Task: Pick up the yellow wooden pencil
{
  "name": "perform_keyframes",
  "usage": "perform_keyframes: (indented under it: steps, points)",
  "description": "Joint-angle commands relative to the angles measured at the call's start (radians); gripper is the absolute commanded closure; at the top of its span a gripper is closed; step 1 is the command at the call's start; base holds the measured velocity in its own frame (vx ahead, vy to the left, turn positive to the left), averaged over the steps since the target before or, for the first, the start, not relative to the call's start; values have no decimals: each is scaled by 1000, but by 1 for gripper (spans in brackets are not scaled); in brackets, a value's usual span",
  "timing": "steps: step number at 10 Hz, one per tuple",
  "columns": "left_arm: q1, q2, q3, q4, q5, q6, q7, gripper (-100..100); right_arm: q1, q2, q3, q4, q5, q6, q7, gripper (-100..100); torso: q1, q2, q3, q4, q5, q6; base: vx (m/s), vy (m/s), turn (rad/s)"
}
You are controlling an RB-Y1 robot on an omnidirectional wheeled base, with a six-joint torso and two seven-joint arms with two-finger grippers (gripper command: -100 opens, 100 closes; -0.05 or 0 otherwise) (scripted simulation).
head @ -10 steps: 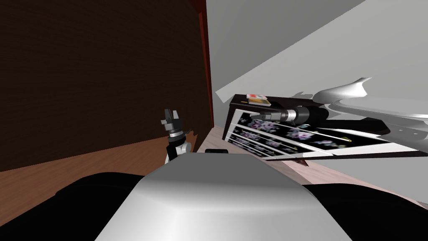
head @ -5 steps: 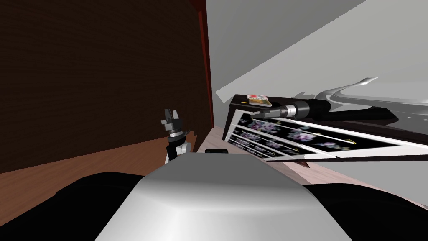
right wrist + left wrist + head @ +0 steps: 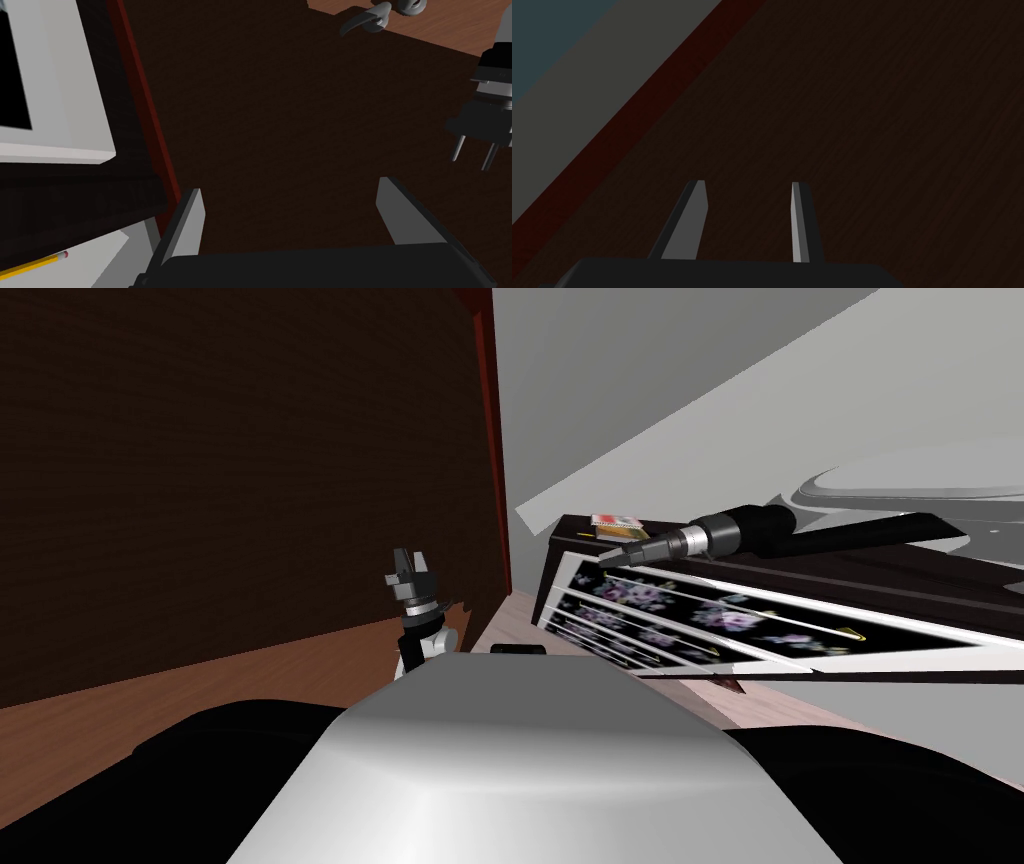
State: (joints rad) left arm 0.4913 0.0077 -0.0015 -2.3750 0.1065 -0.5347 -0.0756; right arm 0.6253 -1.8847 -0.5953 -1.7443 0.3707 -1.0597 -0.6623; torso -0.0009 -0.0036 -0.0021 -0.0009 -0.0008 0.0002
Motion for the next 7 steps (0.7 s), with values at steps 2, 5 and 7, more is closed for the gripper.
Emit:
perform_keyframes:
  steps: [2, 5, 7]
  points:
    - [0, 0, 0, 0, 0, 0, 0, 0, 12, -70, -27, 40, 21, -20, -5, -100, 0, 1, 1, 0, 0, 0, 27, -18, 5]
    - [0, 0, 0, 0, 0, 0, 0, 0, 24, -163, -52, 75, 42, -37, -10, -100, -1, -1, -1, 0, 0, 0, 56, -26, 9]
    - [0, 0, 0, 0, 0, 0, 0, 0, 36, -225, -75, 108, 63, -54, -14, -100, 0, -2, -1, 0, 0, 0, 63, -28, 6]
